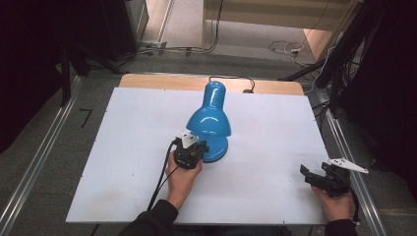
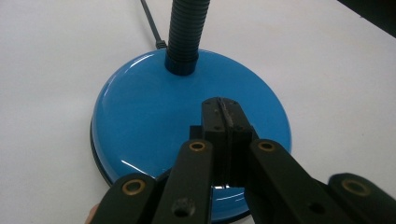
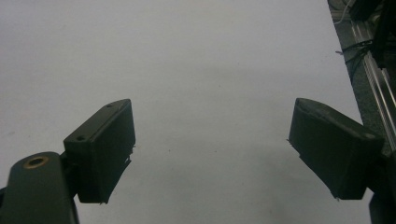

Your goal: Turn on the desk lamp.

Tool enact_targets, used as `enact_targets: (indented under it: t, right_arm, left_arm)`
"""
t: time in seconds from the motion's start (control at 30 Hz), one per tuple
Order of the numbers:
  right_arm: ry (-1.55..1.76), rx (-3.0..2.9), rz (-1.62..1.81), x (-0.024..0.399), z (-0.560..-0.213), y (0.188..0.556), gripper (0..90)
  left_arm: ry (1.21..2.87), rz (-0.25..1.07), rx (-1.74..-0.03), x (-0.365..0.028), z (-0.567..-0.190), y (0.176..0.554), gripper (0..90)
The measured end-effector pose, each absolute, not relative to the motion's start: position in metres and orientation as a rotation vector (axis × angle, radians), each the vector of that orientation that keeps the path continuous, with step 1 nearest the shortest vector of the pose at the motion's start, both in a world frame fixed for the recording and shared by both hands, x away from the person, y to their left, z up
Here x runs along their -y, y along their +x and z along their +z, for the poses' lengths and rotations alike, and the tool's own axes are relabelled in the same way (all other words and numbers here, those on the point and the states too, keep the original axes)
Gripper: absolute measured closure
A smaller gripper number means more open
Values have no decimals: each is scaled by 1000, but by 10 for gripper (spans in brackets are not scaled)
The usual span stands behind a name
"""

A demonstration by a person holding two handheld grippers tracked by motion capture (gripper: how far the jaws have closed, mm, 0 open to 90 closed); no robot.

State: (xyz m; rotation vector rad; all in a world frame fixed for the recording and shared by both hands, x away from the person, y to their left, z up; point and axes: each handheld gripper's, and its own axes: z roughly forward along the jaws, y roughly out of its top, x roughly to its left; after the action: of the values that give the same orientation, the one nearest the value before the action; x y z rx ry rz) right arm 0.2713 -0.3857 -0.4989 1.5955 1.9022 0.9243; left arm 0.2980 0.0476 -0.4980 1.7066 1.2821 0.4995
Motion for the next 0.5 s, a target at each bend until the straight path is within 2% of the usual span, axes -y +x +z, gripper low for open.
enact_targets:
  t: [0.5]
  right_arm:
    - [1603, -1901, 930, 386, -499, 272, 130]
  left_arm:
    - [1722, 472, -1281, -44, -501, 299, 900]
